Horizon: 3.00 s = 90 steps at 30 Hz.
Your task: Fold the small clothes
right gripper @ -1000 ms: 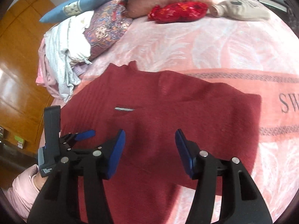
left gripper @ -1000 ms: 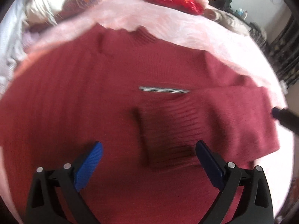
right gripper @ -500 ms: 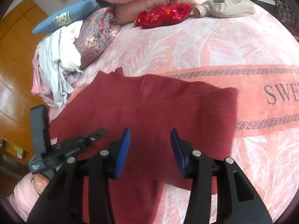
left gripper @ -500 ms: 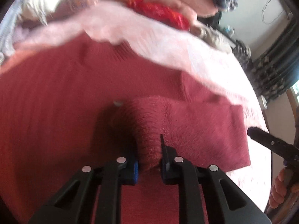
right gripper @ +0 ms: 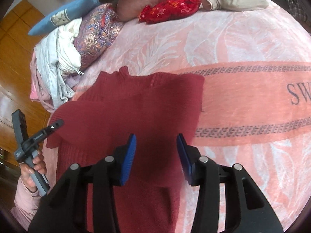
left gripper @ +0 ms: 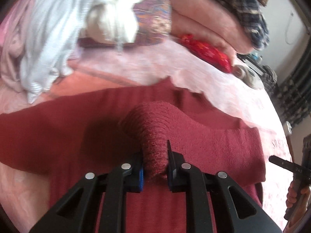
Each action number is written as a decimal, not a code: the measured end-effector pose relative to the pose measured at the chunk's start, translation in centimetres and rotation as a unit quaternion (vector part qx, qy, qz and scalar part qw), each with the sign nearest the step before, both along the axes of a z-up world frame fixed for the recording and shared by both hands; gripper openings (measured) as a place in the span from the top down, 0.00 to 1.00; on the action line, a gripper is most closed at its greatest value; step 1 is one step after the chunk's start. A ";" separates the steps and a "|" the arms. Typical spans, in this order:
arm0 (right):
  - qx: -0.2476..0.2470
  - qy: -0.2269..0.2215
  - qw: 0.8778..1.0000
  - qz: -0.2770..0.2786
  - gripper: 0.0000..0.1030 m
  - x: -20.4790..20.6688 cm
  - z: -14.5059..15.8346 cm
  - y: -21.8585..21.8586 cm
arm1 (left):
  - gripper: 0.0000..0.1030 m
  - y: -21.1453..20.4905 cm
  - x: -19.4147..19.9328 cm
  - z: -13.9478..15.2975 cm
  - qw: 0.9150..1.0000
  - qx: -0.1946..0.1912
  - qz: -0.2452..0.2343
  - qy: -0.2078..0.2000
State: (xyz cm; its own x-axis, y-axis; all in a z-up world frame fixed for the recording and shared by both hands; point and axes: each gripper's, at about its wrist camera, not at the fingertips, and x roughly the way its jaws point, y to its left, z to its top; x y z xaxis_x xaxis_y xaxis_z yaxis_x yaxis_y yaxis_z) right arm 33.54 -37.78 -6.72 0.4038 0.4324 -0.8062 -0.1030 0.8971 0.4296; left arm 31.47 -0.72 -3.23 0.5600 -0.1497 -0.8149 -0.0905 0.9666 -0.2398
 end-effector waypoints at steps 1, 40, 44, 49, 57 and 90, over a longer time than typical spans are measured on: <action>-0.004 0.002 1.000 -0.002 0.54 0.2 -0.2 0.3 | 0.83 0.4 0.1 -0.5 1.000 0.001 0.004 0.002; -0.067 0.044 0.996 0.033 0.68 1.6 -3.9 9.9 | 0.72 6.8 0.2 -5.0 0.994 -0.055 0.049 0.082; -0.058 0.055 0.996 0.032 0.68 1.5 -4.1 9.3 | 0.74 5.8 -1.3 -3.9 0.998 -0.011 0.025 0.055; -0.040 0.061 0.997 0.022 0.68 1.4 -5.0 9.0 | 0.64 6.7 -1.1 -6.8 0.996 0.017 0.019 0.089; -0.045 0.053 0.996 0.049 0.62 0.8 -3.0 12.0 | 0.41 6.6 -1.8 -2.7 0.998 0.038 0.032 0.033; -0.074 0.067 0.986 0.137 0.27 2.2 -2.7 34.2 | 0.11 29.1 -8.6 -2.7 0.984 0.023 0.163 0.062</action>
